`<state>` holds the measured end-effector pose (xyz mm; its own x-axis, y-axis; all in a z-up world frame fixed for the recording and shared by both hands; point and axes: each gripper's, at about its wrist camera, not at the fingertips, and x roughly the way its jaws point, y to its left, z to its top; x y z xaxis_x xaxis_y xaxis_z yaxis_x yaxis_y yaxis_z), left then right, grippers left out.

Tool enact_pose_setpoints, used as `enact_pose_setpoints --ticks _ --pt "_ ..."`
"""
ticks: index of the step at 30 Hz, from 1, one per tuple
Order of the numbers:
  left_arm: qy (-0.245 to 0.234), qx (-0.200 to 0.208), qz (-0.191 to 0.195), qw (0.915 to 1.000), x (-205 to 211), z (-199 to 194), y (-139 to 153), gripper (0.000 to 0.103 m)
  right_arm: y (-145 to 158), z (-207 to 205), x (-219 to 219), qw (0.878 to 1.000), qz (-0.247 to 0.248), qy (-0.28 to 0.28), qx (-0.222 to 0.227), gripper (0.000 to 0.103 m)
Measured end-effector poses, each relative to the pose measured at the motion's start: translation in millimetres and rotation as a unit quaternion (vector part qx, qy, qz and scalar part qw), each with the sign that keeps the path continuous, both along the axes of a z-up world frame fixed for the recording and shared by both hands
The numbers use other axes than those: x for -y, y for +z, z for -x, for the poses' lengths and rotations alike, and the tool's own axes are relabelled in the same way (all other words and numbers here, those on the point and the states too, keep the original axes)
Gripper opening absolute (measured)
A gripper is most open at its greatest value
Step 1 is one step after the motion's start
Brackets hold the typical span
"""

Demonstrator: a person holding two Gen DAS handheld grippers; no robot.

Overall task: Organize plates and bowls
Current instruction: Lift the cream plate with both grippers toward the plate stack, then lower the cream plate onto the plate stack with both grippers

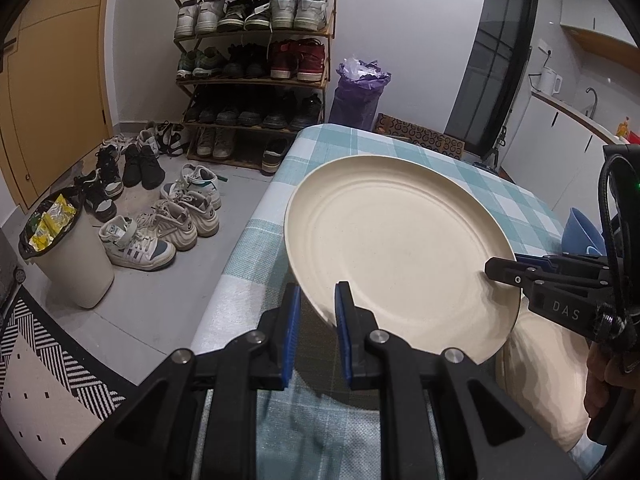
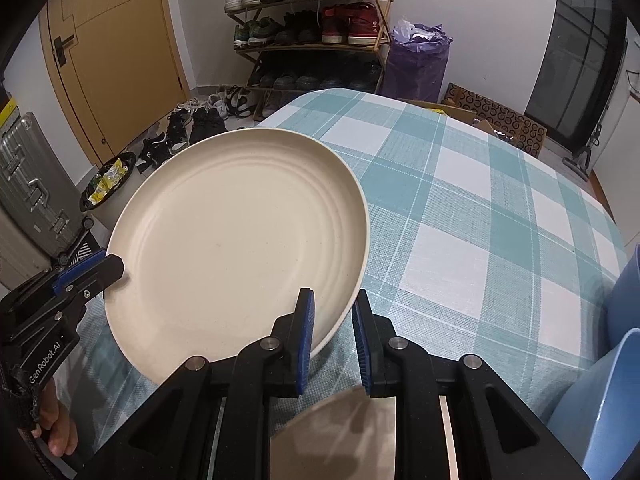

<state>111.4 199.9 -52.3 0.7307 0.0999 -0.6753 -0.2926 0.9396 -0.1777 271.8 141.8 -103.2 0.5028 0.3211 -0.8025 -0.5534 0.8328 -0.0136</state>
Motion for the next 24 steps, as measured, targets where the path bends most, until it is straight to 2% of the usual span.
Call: enact_pose_setpoints --ticks 24 --pt "-0.058 0.012 -0.013 0.9982 42 0 17 0.015 20 28 65 0.999 -0.019 -0.046 0.003 0.019"
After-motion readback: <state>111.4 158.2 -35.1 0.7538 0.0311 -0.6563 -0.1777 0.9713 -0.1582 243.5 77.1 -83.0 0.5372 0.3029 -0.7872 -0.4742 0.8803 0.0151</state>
